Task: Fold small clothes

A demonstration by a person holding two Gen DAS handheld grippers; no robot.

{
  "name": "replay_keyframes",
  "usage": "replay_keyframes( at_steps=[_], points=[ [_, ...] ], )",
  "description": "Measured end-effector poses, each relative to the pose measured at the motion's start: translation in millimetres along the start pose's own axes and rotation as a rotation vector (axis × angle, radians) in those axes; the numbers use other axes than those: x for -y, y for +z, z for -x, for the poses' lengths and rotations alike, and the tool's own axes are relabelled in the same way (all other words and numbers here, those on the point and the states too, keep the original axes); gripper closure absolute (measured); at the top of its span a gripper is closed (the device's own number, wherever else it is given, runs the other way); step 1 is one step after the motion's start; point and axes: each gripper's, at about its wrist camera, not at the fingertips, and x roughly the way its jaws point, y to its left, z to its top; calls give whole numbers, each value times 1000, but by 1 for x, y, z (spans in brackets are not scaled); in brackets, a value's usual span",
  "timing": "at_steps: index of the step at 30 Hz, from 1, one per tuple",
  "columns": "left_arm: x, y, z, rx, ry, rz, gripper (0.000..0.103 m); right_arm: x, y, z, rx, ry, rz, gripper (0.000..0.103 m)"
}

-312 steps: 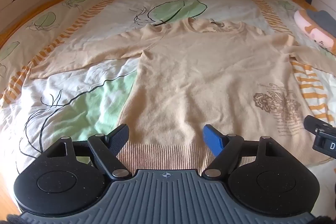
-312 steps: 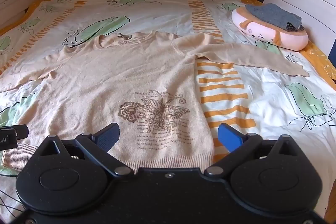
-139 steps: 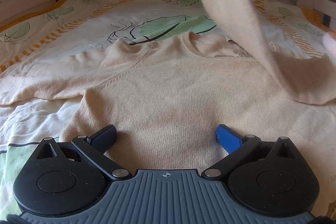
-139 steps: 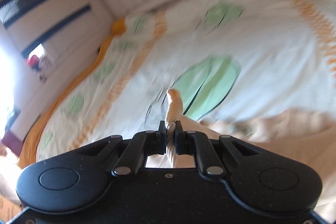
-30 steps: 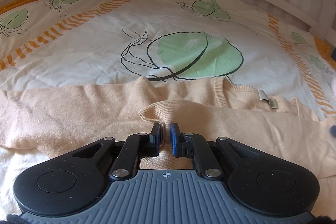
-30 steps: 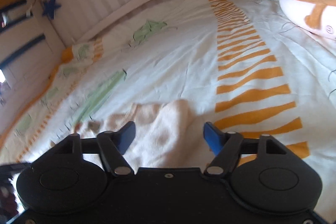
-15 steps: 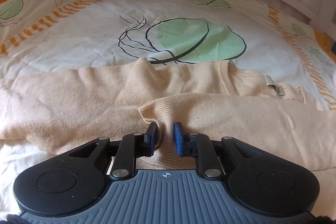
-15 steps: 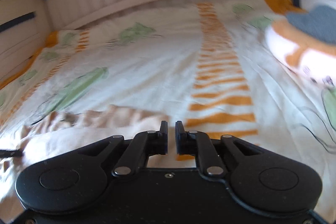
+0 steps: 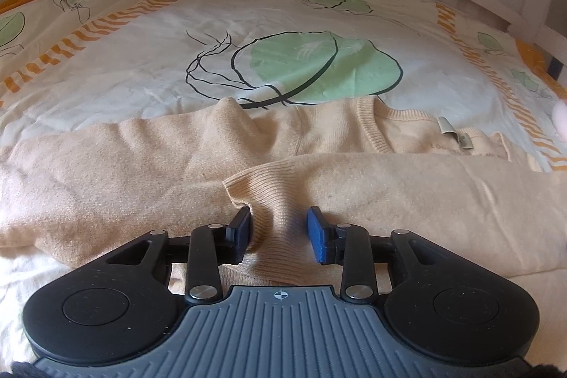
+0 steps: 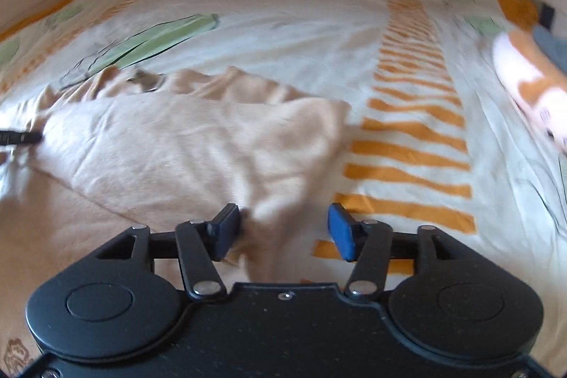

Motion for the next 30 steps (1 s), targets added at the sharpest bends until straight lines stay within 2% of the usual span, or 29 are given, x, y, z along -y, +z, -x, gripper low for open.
replay_keyframes(
  at_steps=[4,5,6,8,9,12,15,19,22,25,30],
  points=[
    [0,0,0,-8,-32,-14,56,9,-7,6,10,-4,-27,41],
    [-2,0,1,-12,-52,-8,48,7,-8,6,15,-8,-20,41],
    [-4,-1,1,-17,-80,0,35,5,-10,5,20,-11,-8,39],
    [-7,-5,4,-30,-139,14,19,2,-12,4,36,-12,14,36],
    [-8,-7,8,-31,-148,14,18,3,-14,3,47,-10,15,35],
    [-17,-15,23,-13,-120,35,17,13,-19,2,73,22,-33,31],
    [-36,-21,38,8,-127,108,15,21,-23,1,104,53,-71,29],
    [-72,-23,60,60,-30,243,12,15,-27,0,130,45,-43,22],
    [-109,-24,75,106,55,360,11,14,-30,0,148,40,-36,21],
    [-146,-23,84,134,103,472,10,15,-31,1,160,41,-39,20],
    [-194,-19,93,185,213,543,9,14,-33,1,167,36,-37,20]
  ],
)
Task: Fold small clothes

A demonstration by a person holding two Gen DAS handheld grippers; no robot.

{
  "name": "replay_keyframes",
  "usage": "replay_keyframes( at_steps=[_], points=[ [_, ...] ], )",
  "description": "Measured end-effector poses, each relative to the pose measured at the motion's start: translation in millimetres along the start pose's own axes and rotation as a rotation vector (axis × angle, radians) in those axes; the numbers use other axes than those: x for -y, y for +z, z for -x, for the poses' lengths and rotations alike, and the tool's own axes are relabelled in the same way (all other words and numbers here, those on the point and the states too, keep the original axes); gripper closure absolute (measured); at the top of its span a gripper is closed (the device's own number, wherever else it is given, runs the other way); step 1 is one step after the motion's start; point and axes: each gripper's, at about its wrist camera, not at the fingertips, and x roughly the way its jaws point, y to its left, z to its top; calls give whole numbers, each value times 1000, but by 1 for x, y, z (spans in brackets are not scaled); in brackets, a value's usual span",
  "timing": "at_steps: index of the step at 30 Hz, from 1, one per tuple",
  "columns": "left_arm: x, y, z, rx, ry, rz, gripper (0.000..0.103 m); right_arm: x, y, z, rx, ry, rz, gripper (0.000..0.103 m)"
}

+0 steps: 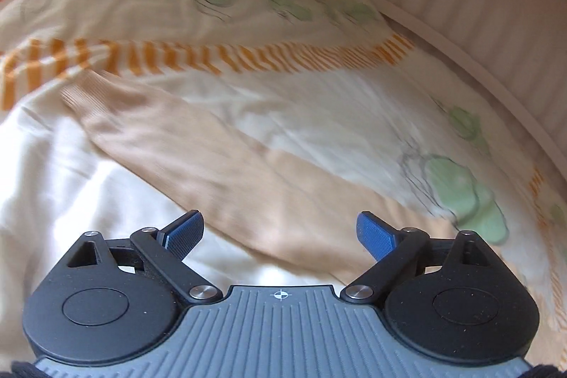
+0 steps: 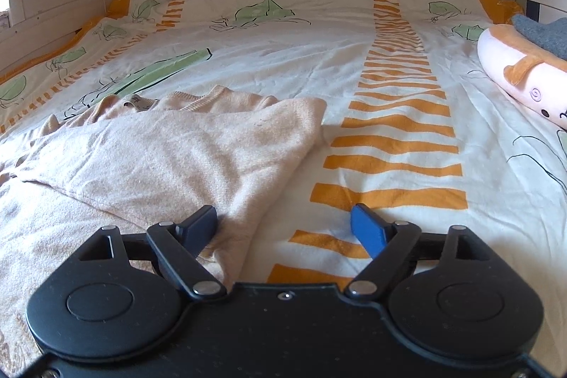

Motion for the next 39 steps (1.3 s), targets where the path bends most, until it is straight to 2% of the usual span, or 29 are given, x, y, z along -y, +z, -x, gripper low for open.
replay_keyframes(
  at_steps=[4,7,9,15,19,20,21,22,23,25,29,35,39],
  points=[
    [-32,15,-16,0,57,43,8,-3,-1,0,2,-23,14,17],
    [-56,14,-27,-7,54,120,8,-5,-1,-1,-1,-46,25,14],
    [-59,13,-30,26,35,125,1,-7,-1,-3,-8,-65,35,11],
    [-48,10,-40,57,72,56,1,-9,0,-6,-23,-96,42,6],
    [-53,9,-38,85,64,119,3,-11,-1,-7,-23,-110,50,4],
    [-53,11,-38,86,72,126,13,-11,-1,-7,-23,-111,50,4],
    [-53,11,-37,94,89,127,45,-11,-1,-7,-22,-112,50,4],
    [-53,11,-38,95,110,128,67,-11,-1,-7,-22,-114,51,4],
    [-55,10,-40,77,113,135,96,-11,-1,-7,-21,-114,52,4],
    [-57,10,-39,82,79,150,97,-11,-1,-6,-22,-114,51,4],
    [-31,13,-15,182,29,37,98,-10,1,-7,-27,-107,41,4],
    [41,11,32,259,-121,-182,98,2,14,-3,-58,-75,-32,4],
    [105,-6,52,256,-258,-308,97,14,34,23,22,-127,-133,4]
  ],
)
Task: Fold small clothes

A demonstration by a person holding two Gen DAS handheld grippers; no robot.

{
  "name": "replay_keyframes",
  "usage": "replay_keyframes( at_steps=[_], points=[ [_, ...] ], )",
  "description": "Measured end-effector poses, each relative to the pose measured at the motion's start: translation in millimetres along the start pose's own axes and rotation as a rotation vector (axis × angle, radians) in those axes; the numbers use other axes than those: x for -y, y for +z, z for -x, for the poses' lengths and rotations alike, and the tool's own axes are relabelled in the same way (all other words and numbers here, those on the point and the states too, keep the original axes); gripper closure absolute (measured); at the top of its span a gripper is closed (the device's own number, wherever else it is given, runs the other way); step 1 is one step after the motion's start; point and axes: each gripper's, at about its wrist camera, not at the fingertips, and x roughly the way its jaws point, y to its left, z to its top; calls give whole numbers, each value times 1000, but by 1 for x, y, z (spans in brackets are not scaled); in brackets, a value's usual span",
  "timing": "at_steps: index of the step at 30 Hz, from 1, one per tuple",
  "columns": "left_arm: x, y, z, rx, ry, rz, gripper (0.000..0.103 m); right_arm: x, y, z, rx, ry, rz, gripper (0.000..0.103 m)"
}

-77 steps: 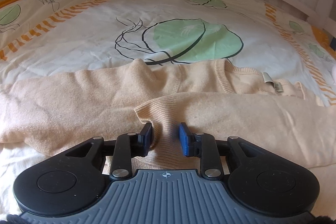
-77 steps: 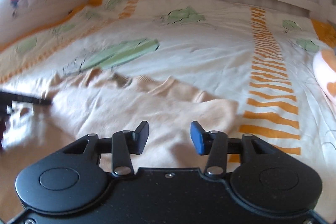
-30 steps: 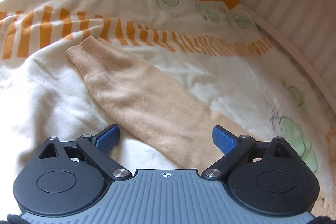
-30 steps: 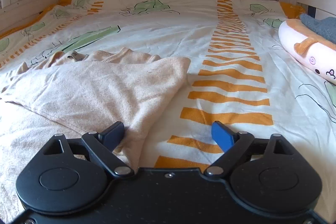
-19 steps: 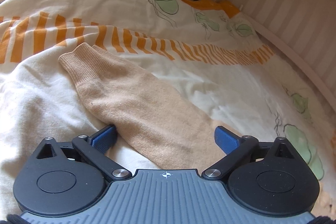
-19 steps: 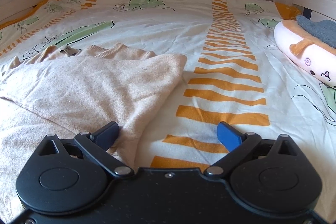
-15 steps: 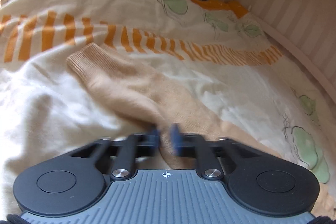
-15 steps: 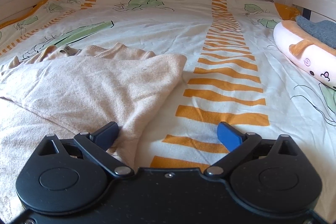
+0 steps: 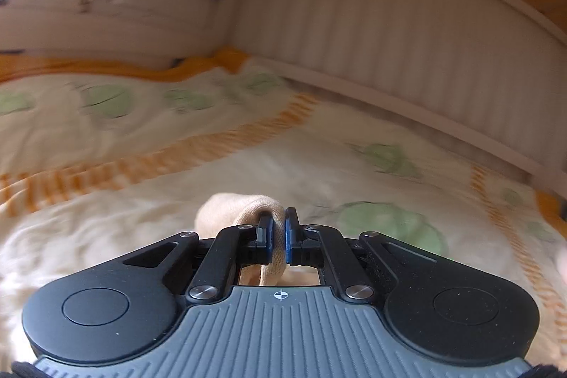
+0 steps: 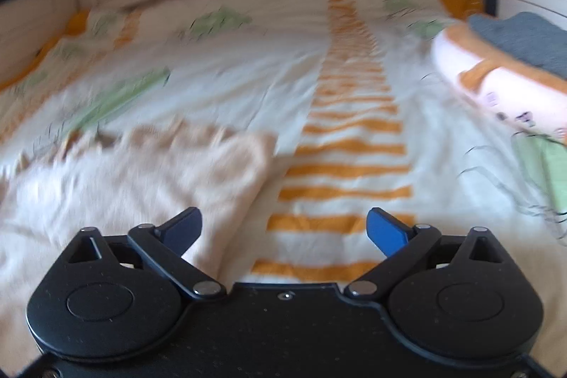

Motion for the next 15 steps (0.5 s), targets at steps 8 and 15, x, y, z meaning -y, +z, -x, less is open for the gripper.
replay_keyframes(
  at_steps=[8,15],
  points=[
    [114,-58,-36,-227,-305,-181,80,-12,31,41,31,49,-69,4],
    [112,-118,-39,-428,-376,-186,26,-56,28,44,-12,146,-20,4]
  ],
)
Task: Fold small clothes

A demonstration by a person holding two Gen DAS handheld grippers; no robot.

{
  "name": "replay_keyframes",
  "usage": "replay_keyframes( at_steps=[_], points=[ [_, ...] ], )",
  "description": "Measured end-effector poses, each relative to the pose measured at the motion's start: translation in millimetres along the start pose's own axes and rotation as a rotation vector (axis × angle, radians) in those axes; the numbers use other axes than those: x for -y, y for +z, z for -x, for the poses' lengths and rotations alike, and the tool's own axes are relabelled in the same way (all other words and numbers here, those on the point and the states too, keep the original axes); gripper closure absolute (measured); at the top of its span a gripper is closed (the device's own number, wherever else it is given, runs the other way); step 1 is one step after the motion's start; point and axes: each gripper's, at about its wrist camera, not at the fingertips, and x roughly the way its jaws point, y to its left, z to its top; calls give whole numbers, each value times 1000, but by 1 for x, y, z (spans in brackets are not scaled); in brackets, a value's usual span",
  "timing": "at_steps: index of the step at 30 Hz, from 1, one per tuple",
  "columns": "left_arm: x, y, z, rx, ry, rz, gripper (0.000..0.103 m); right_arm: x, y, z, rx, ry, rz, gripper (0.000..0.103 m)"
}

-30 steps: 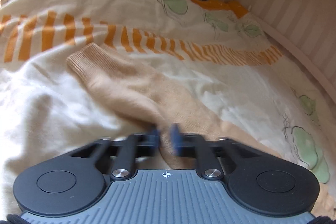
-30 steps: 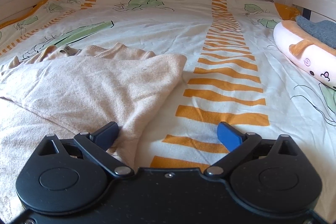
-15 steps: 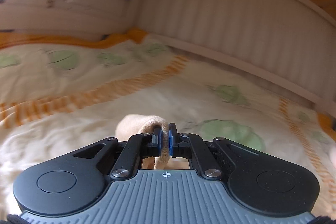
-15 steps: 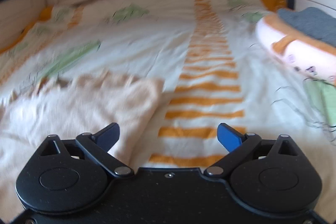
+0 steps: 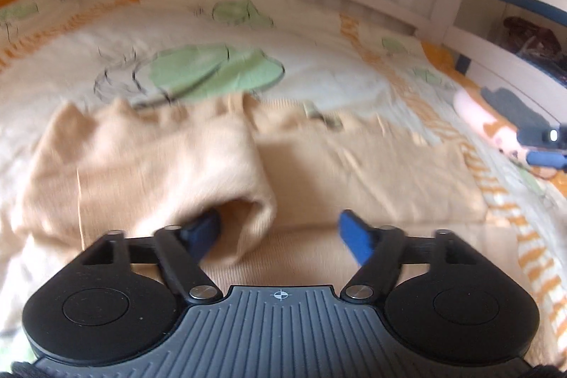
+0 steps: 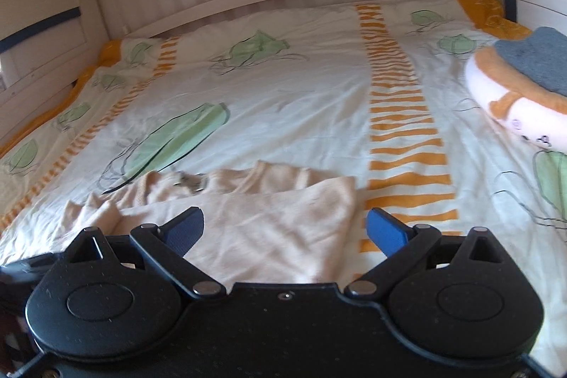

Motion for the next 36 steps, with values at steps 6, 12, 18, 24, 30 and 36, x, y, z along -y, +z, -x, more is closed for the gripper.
replay_keyframes(
  at_steps=[6,12,18,24,30,36],
  points=[
    [-8,0,34,8,-14,-18,22,-51,-10,0,-33,64,96,4],
    [-31,18,81,84,48,-48,20,-103,-7,6,-25,124,198,3],
    [-73,35,93,77,159,68,16,-148,-9,-10,-59,175,252,3],
    [-116,42,87,40,234,184,16,-194,-19,-17,-39,177,360,4],
    [-154,19,74,7,284,286,16,-243,-40,-18,34,84,556,8],
    [-156,14,58,-15,336,271,16,-284,-68,-39,-24,119,731,50]
  ],
)
